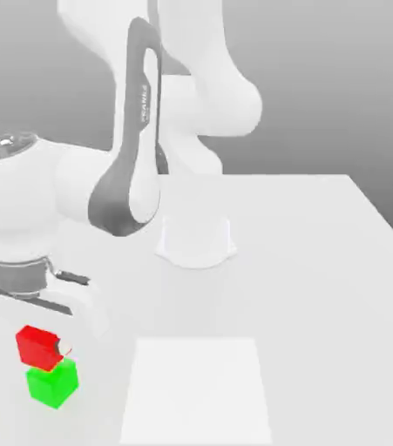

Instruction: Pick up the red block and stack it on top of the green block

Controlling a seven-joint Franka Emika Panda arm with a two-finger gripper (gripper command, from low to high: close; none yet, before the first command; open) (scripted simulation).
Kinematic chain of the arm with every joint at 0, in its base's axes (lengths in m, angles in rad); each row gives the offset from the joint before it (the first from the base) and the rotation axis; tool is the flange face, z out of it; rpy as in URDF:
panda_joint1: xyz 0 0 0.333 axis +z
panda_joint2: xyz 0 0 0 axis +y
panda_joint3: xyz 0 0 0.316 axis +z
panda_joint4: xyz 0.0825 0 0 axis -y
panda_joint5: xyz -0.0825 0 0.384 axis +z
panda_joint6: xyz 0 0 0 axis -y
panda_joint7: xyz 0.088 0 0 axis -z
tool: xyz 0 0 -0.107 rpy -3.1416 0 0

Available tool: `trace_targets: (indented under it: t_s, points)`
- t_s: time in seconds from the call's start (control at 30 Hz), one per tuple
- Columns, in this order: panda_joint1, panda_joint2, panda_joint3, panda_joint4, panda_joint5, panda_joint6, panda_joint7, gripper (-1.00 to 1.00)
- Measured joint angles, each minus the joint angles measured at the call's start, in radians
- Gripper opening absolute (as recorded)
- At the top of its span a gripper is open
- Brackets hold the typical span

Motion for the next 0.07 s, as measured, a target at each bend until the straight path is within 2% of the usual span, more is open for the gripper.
trace_targets:
  t_s: [0.07]
  points:
    - [0.0, 0.0, 0.0, 0.0, 0.0, 0.0, 0.0, 1.0]
